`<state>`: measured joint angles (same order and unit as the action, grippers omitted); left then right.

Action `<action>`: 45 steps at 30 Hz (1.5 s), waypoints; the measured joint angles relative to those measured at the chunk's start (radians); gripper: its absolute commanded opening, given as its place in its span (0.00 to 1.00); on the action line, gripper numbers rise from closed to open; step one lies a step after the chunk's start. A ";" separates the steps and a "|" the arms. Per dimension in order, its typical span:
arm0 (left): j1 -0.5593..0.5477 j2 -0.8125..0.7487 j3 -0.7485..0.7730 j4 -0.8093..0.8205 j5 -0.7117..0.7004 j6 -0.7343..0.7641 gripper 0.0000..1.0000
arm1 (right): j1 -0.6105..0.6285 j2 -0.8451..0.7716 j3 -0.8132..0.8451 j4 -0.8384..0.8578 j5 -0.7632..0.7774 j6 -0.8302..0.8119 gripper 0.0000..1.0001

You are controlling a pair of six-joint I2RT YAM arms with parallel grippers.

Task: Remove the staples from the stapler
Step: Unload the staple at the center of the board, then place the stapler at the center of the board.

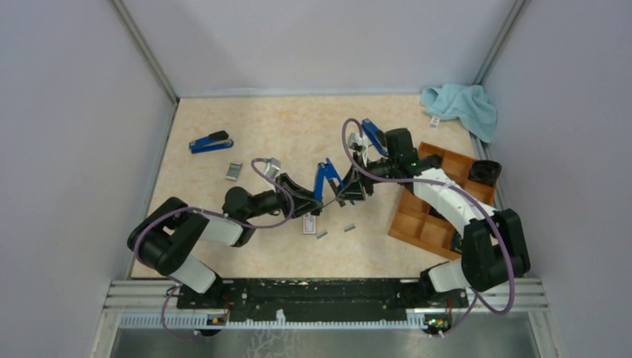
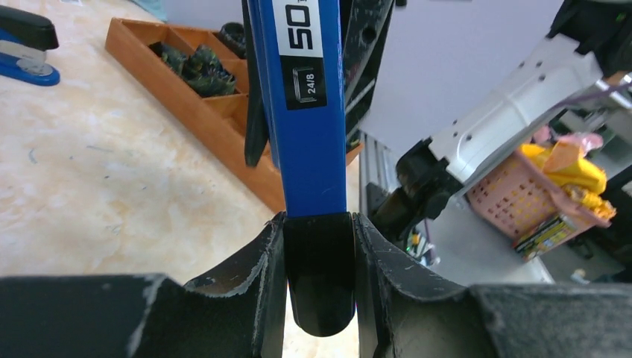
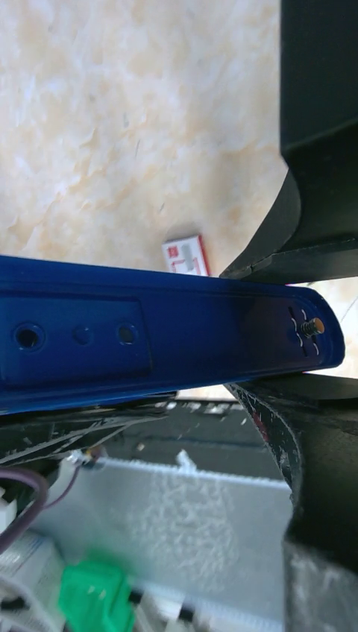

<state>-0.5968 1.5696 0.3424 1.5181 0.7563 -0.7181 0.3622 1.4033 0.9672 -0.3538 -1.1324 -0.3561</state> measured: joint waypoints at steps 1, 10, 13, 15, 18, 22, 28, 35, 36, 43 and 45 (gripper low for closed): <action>-0.017 -0.006 0.003 0.000 -0.025 -0.015 0.00 | 0.005 -0.011 -0.031 0.063 -0.018 0.072 0.05; -0.126 -0.045 0.029 -0.006 -0.248 -0.030 0.00 | 0.029 -0.069 -0.184 0.552 -0.093 0.529 0.67; -0.141 -0.063 0.034 -0.006 -0.266 -0.048 0.00 | 0.026 -0.085 -0.189 0.594 -0.090 0.560 0.77; -0.147 -0.077 0.035 -0.006 -0.274 -0.056 0.00 | 0.024 -0.099 -0.189 0.600 -0.088 0.567 0.80; -0.153 -0.095 0.035 -0.013 -0.288 -0.072 0.00 | 0.022 -0.127 -0.185 0.568 -0.069 0.541 0.82; -0.153 -0.145 0.032 -0.083 -0.351 -0.069 0.00 | 0.000 -0.161 -0.145 0.425 -0.072 0.447 0.82; -0.126 -0.281 0.023 -0.320 -0.473 -0.040 0.00 | -0.076 -0.253 -0.075 0.206 -0.072 0.252 0.84; -0.010 -0.300 0.185 -0.776 -0.534 0.004 0.00 | -0.105 -0.345 -0.074 0.143 -0.044 0.167 0.84; 0.010 -0.277 0.244 -0.861 -0.541 0.018 0.00 | -0.106 -0.345 -0.074 0.139 -0.032 0.161 0.84; 0.111 0.086 0.846 -1.472 -0.683 0.188 0.00 | -0.110 -0.346 -0.075 0.124 0.031 0.138 0.84; 0.146 0.198 0.999 -1.607 -0.713 0.245 0.00 | -0.110 -0.349 -0.075 0.123 0.045 0.137 0.84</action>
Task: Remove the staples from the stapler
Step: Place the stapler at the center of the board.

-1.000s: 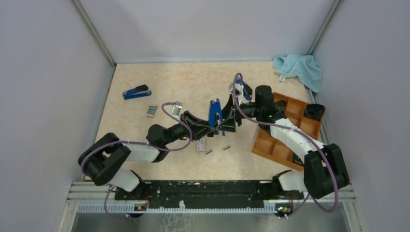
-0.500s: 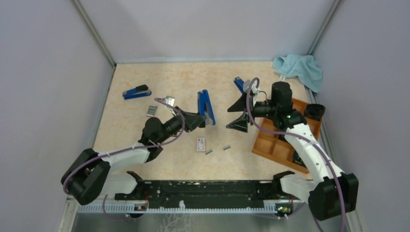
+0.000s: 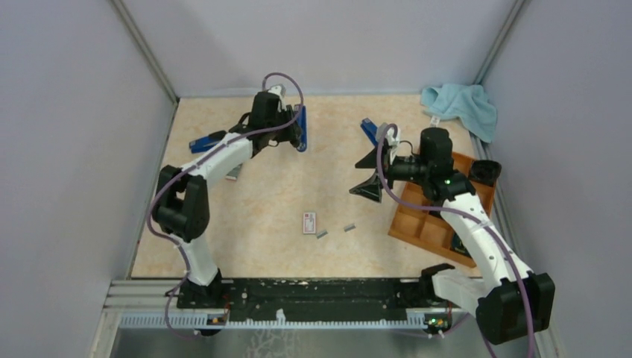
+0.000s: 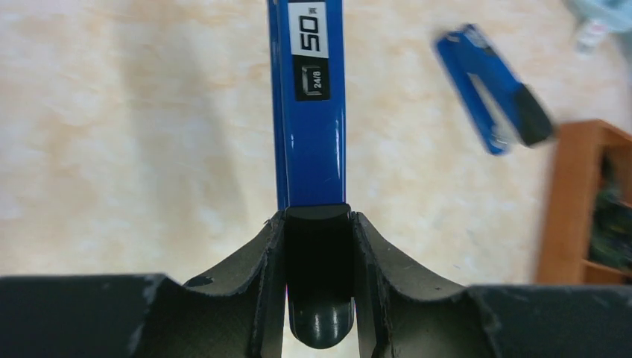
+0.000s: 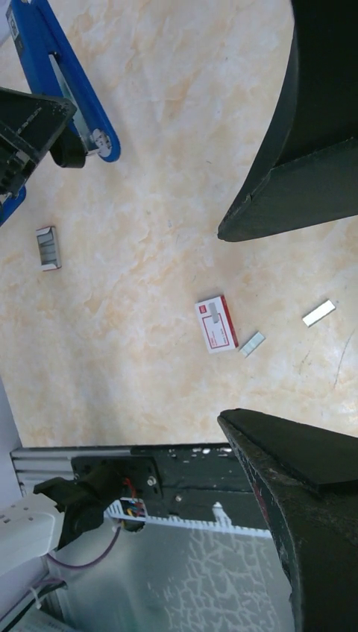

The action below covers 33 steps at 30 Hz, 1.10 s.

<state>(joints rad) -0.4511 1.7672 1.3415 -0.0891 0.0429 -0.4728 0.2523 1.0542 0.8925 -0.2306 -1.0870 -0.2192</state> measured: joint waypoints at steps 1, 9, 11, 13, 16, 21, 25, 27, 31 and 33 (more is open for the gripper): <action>0.015 0.040 0.052 -0.043 -0.009 0.024 0.00 | 0.000 -0.002 0.000 0.000 0.005 -0.002 0.84; 0.117 0.394 0.483 -0.357 -0.052 0.220 0.00 | 0.000 -0.020 0.000 0.003 0.031 -0.014 0.84; 0.122 0.469 0.575 -0.410 -0.069 0.252 0.00 | 0.000 -0.020 0.000 0.003 0.032 -0.016 0.84; 0.122 0.527 0.640 -0.448 -0.082 0.273 0.08 | 0.000 -0.020 0.000 0.003 0.032 -0.016 0.84; 0.122 0.585 0.708 -0.489 -0.094 0.291 0.32 | 0.000 -0.020 0.000 0.004 0.033 -0.016 0.84; 0.122 0.598 0.740 -0.524 -0.099 0.296 0.58 | 0.000 -0.020 0.000 0.004 0.036 -0.016 0.84; 0.122 0.596 0.751 -0.523 -0.090 0.294 0.66 | 0.000 -0.020 0.000 0.005 0.037 -0.016 0.84; 0.125 0.588 0.748 -0.521 -0.081 0.295 0.67 | 0.000 -0.020 0.000 0.005 0.038 -0.016 0.84; 0.134 0.498 0.652 -0.469 -0.045 0.296 0.68 | 0.000 -0.020 0.000 0.005 0.039 -0.016 0.84; 0.142 0.406 0.556 -0.415 -0.014 0.298 0.69 | 0.000 -0.020 -0.001 0.005 0.040 -0.017 0.84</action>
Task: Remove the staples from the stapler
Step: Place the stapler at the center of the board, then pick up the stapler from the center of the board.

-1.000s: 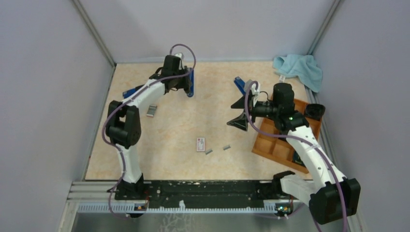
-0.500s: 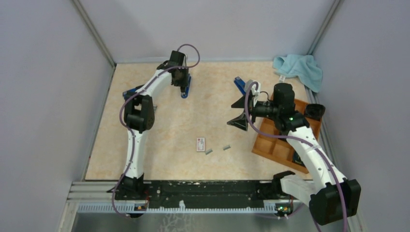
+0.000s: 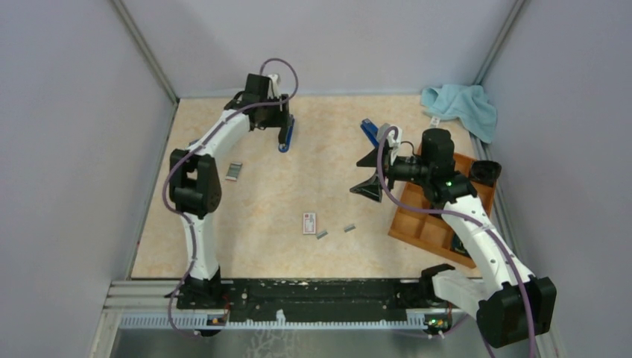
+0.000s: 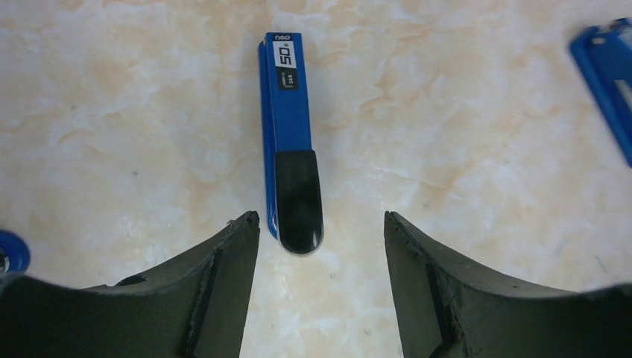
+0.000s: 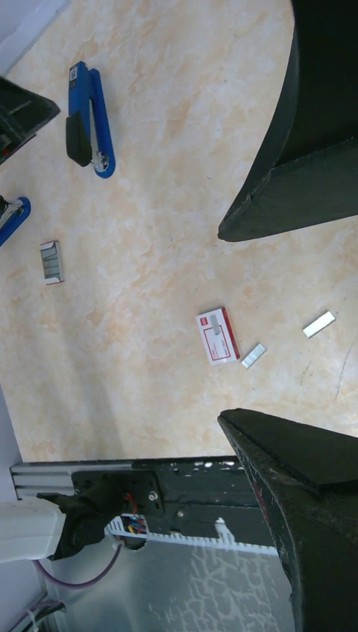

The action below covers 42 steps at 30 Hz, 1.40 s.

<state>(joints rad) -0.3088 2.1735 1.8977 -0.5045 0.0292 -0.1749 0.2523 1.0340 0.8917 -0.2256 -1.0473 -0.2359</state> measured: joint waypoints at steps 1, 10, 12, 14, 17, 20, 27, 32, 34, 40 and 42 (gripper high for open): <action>0.006 -0.051 -0.048 0.030 0.017 0.000 0.69 | 0.000 0.000 0.000 0.000 0.000 0.000 0.84; 0.181 -0.454 -0.473 0.443 0.153 -0.112 0.81 | 0.000 0.000 0.000 0.000 0.001 -0.007 0.84; 0.256 -0.481 -0.547 0.519 0.190 -0.180 0.82 | 0.000 0.000 0.000 0.000 0.001 -0.007 0.84; 0.316 -0.478 -0.587 0.552 0.210 -0.261 0.85 | 0.000 0.000 0.000 0.000 0.000 -0.007 0.84; 0.393 -0.448 -0.606 0.542 0.220 -0.381 0.87 | 0.000 0.000 0.000 0.000 0.000 -0.007 0.84; 0.441 -0.401 -0.588 0.466 0.173 -0.496 0.89 | 0.000 0.000 0.000 0.000 0.000 -0.007 0.84; 0.453 -0.171 -0.279 0.093 0.043 -0.722 0.91 | 0.000 0.000 0.000 0.001 0.001 -0.007 0.84; 0.469 -0.018 -0.076 -0.129 0.023 -0.841 0.92 | 0.000 0.000 0.000 0.001 0.003 -0.007 0.84; 0.473 0.008 -0.060 -0.175 0.023 -0.874 0.92 | 0.000 0.000 0.000 0.001 0.003 -0.007 0.84; 0.479 0.048 -0.058 -0.247 0.035 -0.941 0.86 | 0.000 0.000 0.000 0.001 0.003 -0.008 0.84; 0.479 0.050 -0.054 -0.253 0.037 -0.952 0.83 | 0.000 0.000 -0.001 0.001 0.003 -0.008 0.84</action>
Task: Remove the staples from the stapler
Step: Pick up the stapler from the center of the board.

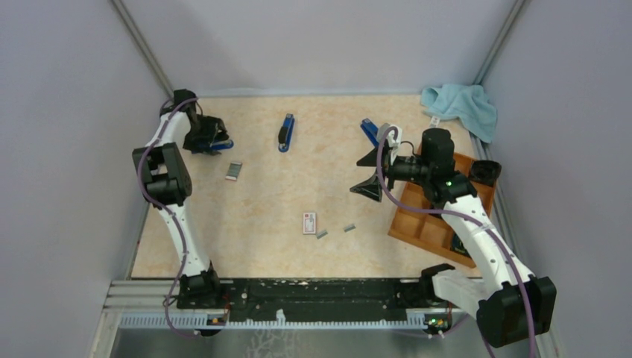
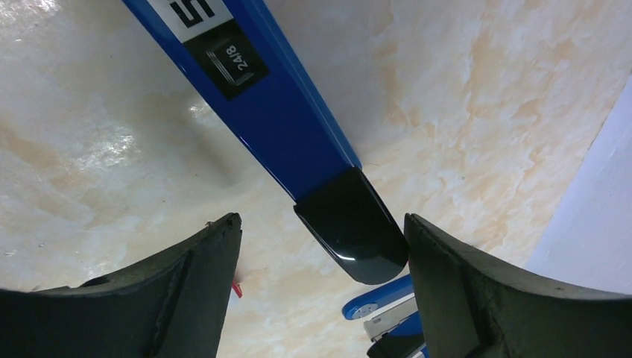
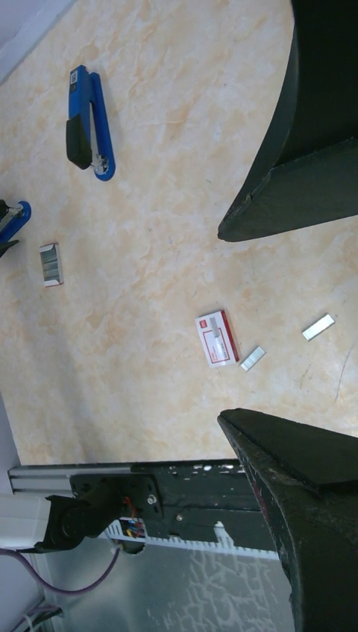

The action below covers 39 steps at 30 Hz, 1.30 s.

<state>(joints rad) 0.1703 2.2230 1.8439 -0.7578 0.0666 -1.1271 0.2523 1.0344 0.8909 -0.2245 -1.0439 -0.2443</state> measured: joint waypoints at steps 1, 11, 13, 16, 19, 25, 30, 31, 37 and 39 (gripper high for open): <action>0.000 0.000 0.002 -0.002 0.001 -0.003 0.79 | 0.000 0.000 0.000 0.000 0.000 0.000 0.83; 0.006 -0.063 -0.119 0.090 0.046 -0.014 0.40 | 0.000 0.000 0.000 0.000 0.002 -0.001 0.83; 0.011 -0.084 -0.151 0.104 0.057 -0.013 0.34 | 0.000 0.000 0.000 0.000 0.003 -0.001 0.83; 0.016 -0.111 -0.190 0.117 0.071 -0.003 0.21 | 0.000 0.000 0.000 0.000 0.002 -0.001 0.83; 0.024 -0.151 -0.246 0.148 0.084 0.014 0.09 | 0.000 0.000 0.000 0.001 0.000 0.001 0.83; 0.029 -0.281 -0.379 0.231 0.117 0.095 0.00 | 0.000 0.000 -0.001 0.012 -0.006 0.002 0.83; 0.029 -0.371 -0.441 0.322 0.128 0.192 0.00 | 0.000 0.000 -0.003 0.024 -0.013 0.010 0.83; 0.029 -0.392 -0.459 0.343 0.134 0.209 0.00 | 0.000 0.000 -0.006 0.028 -0.014 0.012 0.83; 0.029 -0.512 -0.557 0.446 0.207 0.301 0.00 | 0.000 -0.001 -0.035 0.058 -0.030 0.040 0.83; 0.029 -0.534 -0.571 0.475 0.227 0.319 0.00 | 0.000 0.000 -0.047 0.081 -0.039 0.063 0.83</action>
<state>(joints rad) 0.1989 1.6886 1.2724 -0.2832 0.2939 -0.8085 0.2523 1.0340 0.8444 -0.1436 -1.0832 -0.1814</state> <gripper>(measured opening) 0.420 0.831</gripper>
